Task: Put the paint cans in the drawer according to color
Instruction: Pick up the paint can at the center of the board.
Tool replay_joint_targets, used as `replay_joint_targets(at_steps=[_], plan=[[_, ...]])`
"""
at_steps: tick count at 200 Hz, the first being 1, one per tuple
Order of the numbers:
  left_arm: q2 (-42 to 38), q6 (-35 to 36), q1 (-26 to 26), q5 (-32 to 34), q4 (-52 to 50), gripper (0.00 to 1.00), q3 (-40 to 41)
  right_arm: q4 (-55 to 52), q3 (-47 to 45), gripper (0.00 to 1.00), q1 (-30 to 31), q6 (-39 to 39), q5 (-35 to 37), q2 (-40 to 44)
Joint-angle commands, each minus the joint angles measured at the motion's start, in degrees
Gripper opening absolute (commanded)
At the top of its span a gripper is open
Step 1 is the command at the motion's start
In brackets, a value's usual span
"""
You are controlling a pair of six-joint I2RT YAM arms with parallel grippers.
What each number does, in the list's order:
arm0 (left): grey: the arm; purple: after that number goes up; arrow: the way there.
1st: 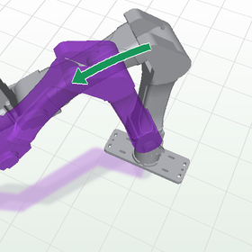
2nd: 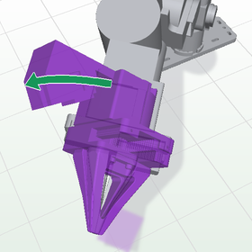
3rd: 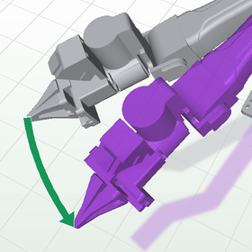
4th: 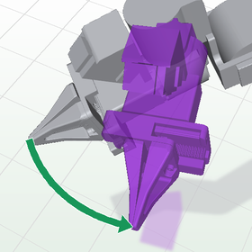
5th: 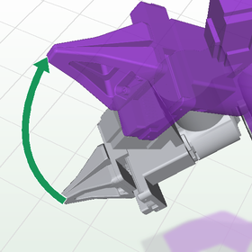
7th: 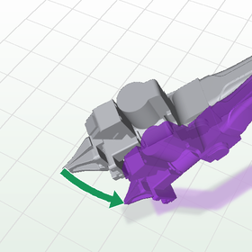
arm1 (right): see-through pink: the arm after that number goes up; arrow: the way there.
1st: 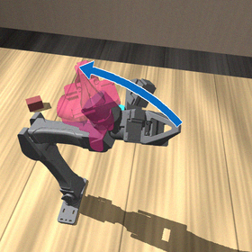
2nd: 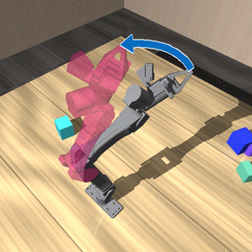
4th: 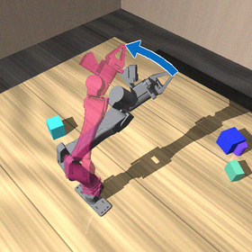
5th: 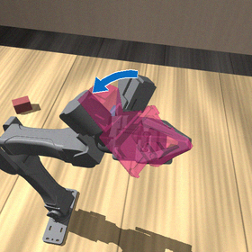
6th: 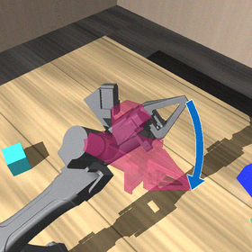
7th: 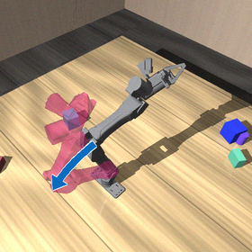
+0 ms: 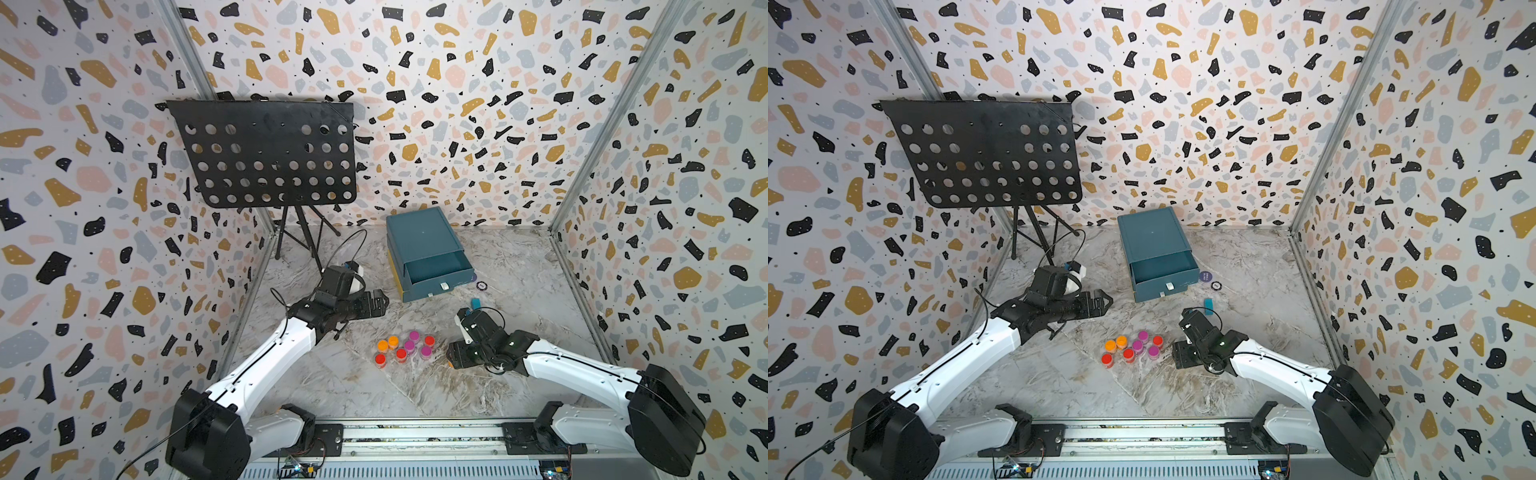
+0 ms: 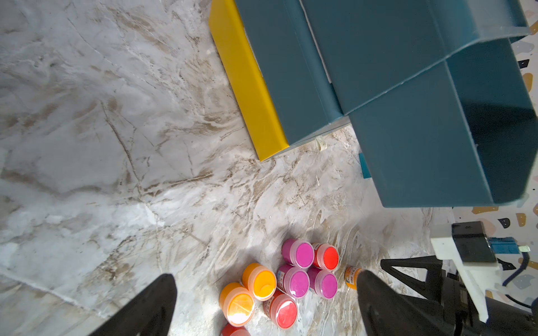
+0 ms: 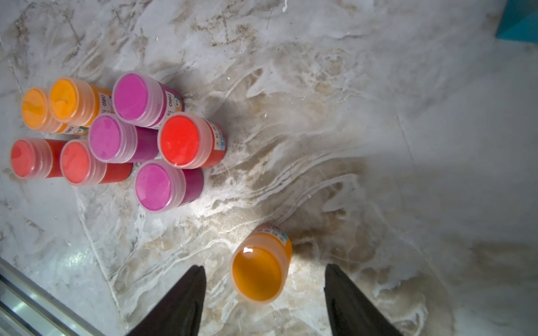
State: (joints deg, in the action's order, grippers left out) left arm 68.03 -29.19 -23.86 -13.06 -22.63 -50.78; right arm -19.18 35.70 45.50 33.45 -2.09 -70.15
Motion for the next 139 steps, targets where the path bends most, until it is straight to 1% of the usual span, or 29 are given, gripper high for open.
replay_joint_targets(at_steps=[1, 47, 96, 139], plan=[[-1.3, -0.1, -0.2, -0.8, 1.7, 1.00, 1.3, -0.3, 1.0, 0.70, 0.5, 0.5, 1.6, -0.8], [-1.5, -0.1, -0.1, -0.6, 1.7, 1.00, 1.3, -0.3, 1.0, 0.69, 1.3, 0.8, 2.7, -2.7], [-1.6, -0.3, -0.1, -0.5, 1.6, 1.00, 1.3, 0.0, 1.9, 0.64, 2.3, 0.9, 4.3, -5.5], [-1.6, -0.5, -0.2, -0.3, 1.5, 1.00, 1.6, 0.4, 2.0, 0.56, 3.4, 0.9, 6.2, -7.6]])
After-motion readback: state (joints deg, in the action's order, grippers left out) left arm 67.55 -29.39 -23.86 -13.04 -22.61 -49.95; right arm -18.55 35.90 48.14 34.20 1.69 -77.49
